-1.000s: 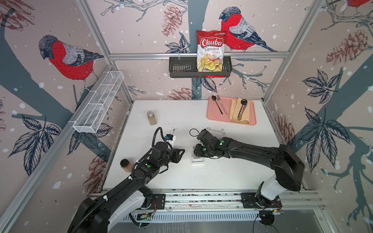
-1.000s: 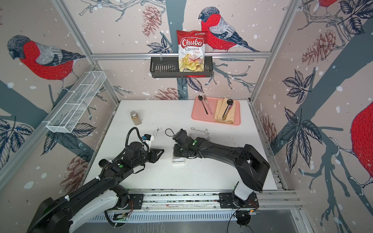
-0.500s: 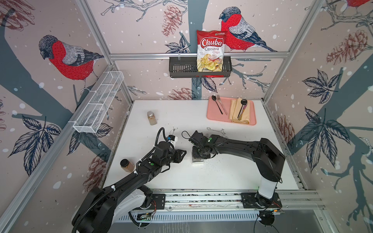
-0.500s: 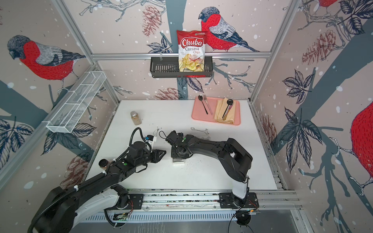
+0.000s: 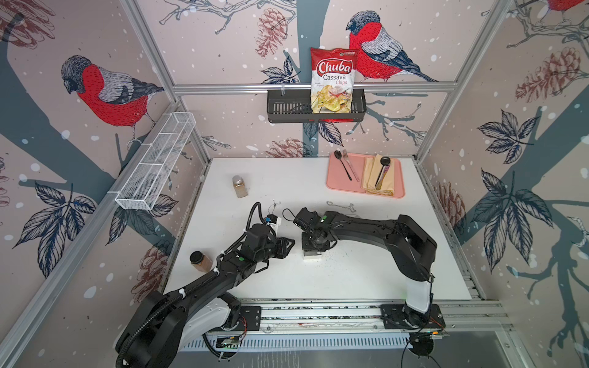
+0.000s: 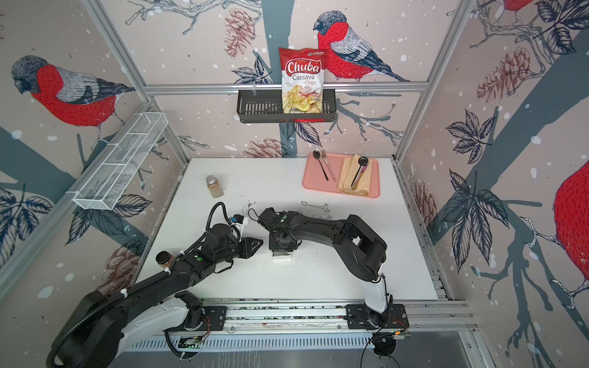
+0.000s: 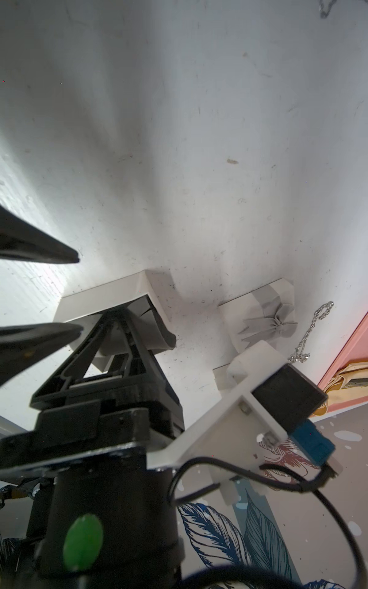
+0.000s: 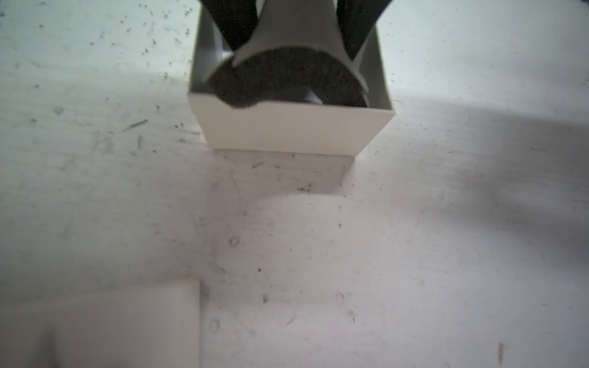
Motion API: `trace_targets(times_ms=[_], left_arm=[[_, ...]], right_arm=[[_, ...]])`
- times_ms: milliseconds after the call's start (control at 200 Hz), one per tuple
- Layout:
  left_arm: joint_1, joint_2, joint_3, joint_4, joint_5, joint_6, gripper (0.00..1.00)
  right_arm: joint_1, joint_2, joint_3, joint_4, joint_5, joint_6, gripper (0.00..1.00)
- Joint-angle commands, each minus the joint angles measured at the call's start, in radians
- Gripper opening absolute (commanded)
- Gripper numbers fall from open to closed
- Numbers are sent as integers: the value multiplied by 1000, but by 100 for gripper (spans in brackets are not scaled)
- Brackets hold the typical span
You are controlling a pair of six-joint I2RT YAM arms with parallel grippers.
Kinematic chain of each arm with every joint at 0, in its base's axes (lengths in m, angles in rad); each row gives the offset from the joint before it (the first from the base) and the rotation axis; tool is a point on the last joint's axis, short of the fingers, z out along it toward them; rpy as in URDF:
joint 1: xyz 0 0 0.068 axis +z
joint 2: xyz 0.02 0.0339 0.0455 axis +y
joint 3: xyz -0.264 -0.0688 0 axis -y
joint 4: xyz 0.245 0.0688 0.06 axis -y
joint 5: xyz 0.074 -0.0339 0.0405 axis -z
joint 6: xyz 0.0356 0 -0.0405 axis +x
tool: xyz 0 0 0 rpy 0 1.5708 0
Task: Take the necklace out of the lift-off lid jewelry box
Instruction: Place the inner lining in the jewelry box.
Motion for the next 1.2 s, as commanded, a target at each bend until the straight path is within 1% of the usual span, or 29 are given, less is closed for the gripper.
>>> trace_targets(times_ms=[0,85,260,465,775,941,1196], left_arm=[[2,-1,-2,57,8,-5,36],[0,-4,-1,57,4,-7,36],[2,-5,-2,52,1,-7,35],[1,-16,-3,46,-8,-5,35],[2,-19,4,38,-13,2,35],[1,1,1,52,-5,1,35],[1,22,4,64,0,2,35]], right_arm=[[-4,19,18,-42,8,-27,39],[-5,30,26,-47,9,-35,41],[-6,55,63,-79,5,-61,52],[-2,44,106,-129,17,-72,63],[4,16,111,-164,34,-69,67],[14,11,130,-178,39,-71,70],[22,-4,155,-207,57,-72,72]])
